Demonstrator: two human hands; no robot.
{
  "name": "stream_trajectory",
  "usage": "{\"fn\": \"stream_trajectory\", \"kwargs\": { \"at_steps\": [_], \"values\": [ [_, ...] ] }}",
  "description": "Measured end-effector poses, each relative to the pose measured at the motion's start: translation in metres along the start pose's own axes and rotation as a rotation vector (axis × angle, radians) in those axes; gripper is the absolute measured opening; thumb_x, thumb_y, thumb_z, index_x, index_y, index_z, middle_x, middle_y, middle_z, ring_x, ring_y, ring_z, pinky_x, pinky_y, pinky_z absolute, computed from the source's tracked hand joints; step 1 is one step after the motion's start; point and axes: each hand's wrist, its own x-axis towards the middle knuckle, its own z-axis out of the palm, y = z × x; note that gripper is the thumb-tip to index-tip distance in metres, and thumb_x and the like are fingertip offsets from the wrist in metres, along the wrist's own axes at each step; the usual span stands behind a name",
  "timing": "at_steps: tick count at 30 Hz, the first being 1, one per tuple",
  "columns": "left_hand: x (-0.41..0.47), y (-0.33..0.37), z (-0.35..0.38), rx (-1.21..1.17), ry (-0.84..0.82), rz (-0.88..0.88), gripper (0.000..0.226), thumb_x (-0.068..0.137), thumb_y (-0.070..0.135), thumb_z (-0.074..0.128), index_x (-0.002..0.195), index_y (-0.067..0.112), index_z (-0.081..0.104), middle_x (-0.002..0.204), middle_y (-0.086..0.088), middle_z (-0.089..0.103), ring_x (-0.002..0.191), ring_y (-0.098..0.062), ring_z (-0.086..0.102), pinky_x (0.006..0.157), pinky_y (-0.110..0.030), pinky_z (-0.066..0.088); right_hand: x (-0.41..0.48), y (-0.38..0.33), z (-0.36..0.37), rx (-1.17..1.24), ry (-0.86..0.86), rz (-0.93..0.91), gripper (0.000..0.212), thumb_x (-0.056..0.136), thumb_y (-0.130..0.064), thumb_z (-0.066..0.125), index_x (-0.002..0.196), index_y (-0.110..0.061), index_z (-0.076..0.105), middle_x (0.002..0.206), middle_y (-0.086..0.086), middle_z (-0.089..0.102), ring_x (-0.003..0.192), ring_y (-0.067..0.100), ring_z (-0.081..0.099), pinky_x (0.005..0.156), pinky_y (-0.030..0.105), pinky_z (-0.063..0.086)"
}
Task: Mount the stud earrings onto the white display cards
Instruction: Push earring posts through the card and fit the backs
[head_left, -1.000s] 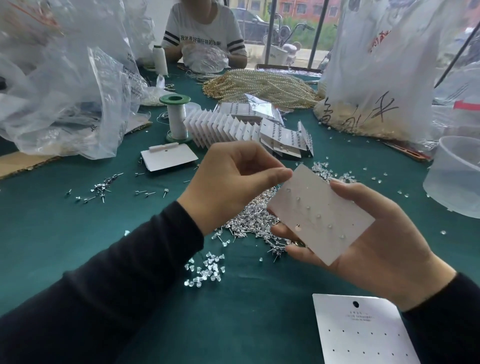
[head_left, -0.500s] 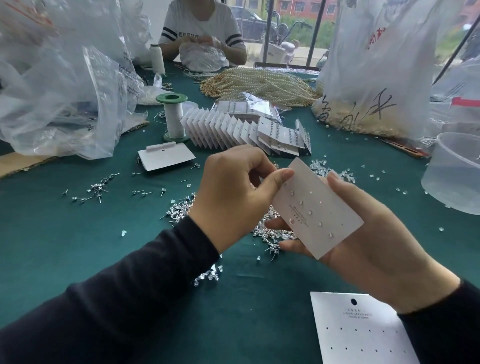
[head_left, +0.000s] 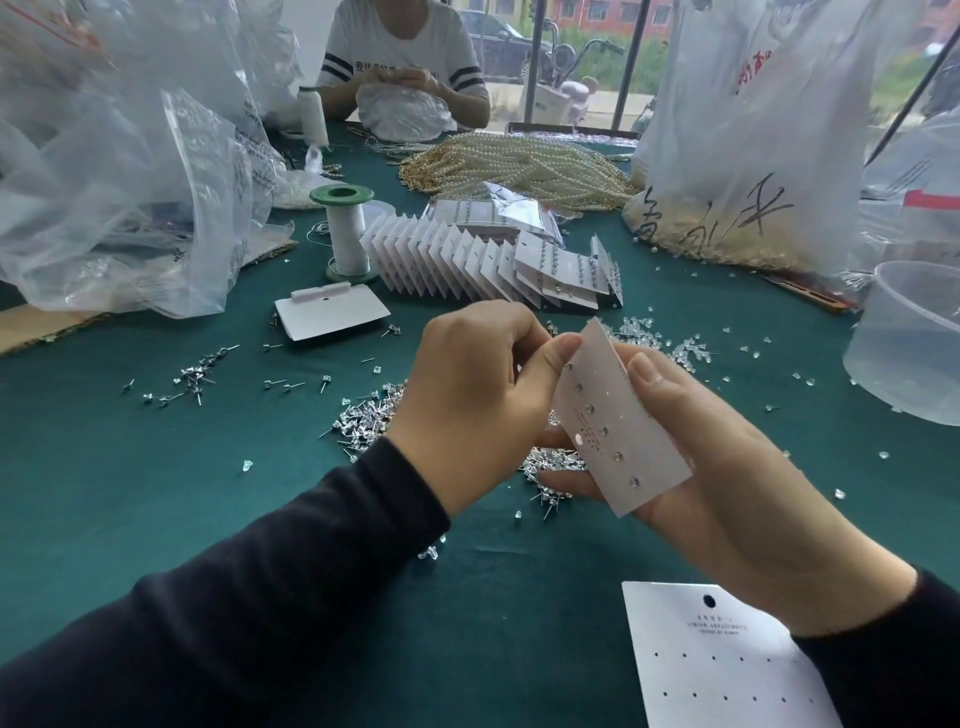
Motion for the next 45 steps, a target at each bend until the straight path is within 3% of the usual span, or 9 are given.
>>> {"fn": "stream_trajectory", "kwargs": {
  "at_steps": [4, 14, 25, 30, 33, 35, 37, 40, 45],
  "values": [
    [0.0, 0.002, 0.0, 0.02, -0.009, 0.015, 0.028, 0.081, 0.02, 0.067, 0.06, 0.003, 0.061, 0.05, 0.011, 0.043, 0.045, -0.003, 0.035, 0.048, -0.013, 0.026, 0.0, 0.001, 0.002, 0.043, 0.033, 0.037, 0.043, 0.079, -0.035, 0.054, 0.117, -0.015, 0.06, 0.109, 0.012, 0.06, 0.092, 0.026, 0.064, 0.083, 0.051, 0.053],
    [-0.001, 0.006, -0.002, 0.031, -0.004, 0.024, 0.026, 0.078, 0.022, 0.068, 0.06, 0.003, 0.064, 0.052, 0.002, 0.052, 0.047, -0.003, 0.04, 0.049, -0.015, 0.03, -0.001, -0.001, 0.007, 0.003, 0.078, 0.024, 0.039, 0.083, -0.033, 0.057, 0.116, -0.013, 0.057, 0.111, 0.013, 0.06, 0.085, 0.018, 0.065, 0.074, 0.039, 0.058],
    [-0.001, 0.007, -0.002, 0.004, -0.004, -0.078, 0.025, 0.078, 0.025, 0.07, 0.06, 0.008, 0.066, 0.043, 0.014, 0.045, 0.042, -0.004, 0.041, 0.045, -0.009, 0.027, 0.002, 0.004, 0.005, 0.021, 0.08, 0.027, 0.042, 0.078, -0.037, 0.055, 0.114, -0.016, 0.059, 0.101, 0.007, 0.061, 0.085, 0.018, 0.065, 0.072, 0.038, 0.058],
    [-0.003, 0.008, -0.001, -0.124, -0.071, -0.155, 0.033, 0.084, 0.03, 0.063, 0.063, 0.006, 0.07, 0.039, 0.008, 0.049, 0.037, -0.004, 0.041, 0.041, -0.008, 0.028, 0.005, 0.01, 0.002, -0.424, 0.17, -0.144, 0.04, 0.079, -0.043, 0.052, 0.116, -0.027, 0.052, 0.113, 0.0, 0.059, 0.091, 0.017, 0.063, 0.069, 0.035, 0.057],
    [-0.001, 0.009, -0.001, -0.495, -0.174, -0.4, 0.048, 0.076, 0.049, 0.057, 0.064, 0.004, 0.071, 0.055, -0.001, 0.067, 0.048, -0.009, 0.054, 0.048, -0.016, 0.044, 0.006, 0.015, -0.003, -0.783, 0.264, -0.268, 0.039, 0.081, -0.049, 0.052, 0.116, -0.031, 0.049, 0.116, -0.006, 0.057, 0.104, 0.012, 0.057, 0.087, 0.041, 0.051],
    [0.001, 0.006, 0.0, -0.654, -0.225, -0.549, 0.047, 0.072, 0.045, 0.062, 0.067, -0.001, 0.069, 0.067, -0.014, 0.068, 0.055, -0.017, 0.057, 0.05, -0.02, 0.05, 0.007, 0.016, -0.006, -0.965, 0.304, -0.382, 0.037, 0.082, -0.046, 0.053, 0.116, -0.034, 0.047, 0.119, -0.007, 0.051, 0.111, 0.008, 0.05, 0.096, 0.025, 0.042],
    [0.001, 0.003, 0.0, -0.717, -0.268, -0.645, 0.033, 0.078, 0.025, 0.067, 0.074, -0.008, 0.068, 0.071, -0.021, 0.065, 0.055, -0.018, 0.057, 0.053, -0.021, 0.053, 0.009, 0.018, -0.008, -1.098, 0.3, -0.453, 0.039, 0.082, -0.04, 0.056, 0.12, -0.03, 0.049, 0.119, -0.004, 0.046, 0.108, 0.004, 0.045, 0.092, 0.006, 0.033],
    [0.0, 0.0, -0.001, -0.822, -0.34, -0.766, 0.018, 0.081, 0.01, 0.063, 0.077, -0.007, 0.068, 0.066, -0.013, 0.066, 0.05, -0.013, 0.06, 0.053, -0.02, 0.055, 0.009, 0.019, -0.011, -1.186, 0.282, -0.442, 0.044, 0.082, -0.035, 0.059, 0.123, -0.021, 0.053, 0.12, 0.0, 0.043, 0.102, 0.002, 0.042, 0.087, 0.0, 0.03],
    [0.003, -0.006, -0.004, -0.903, -0.381, -0.902, 0.024, 0.068, 0.015, 0.066, 0.082, -0.004, 0.067, 0.066, -0.014, 0.068, 0.052, -0.017, 0.065, 0.051, -0.022, 0.057, 0.01, 0.01, -0.016, -1.134, 0.232, -0.45, 0.052, 0.082, -0.037, 0.061, 0.131, -0.028, 0.043, 0.126, -0.004, 0.043, 0.114, 0.0, 0.04, 0.094, 0.002, 0.027]
  ]
}}
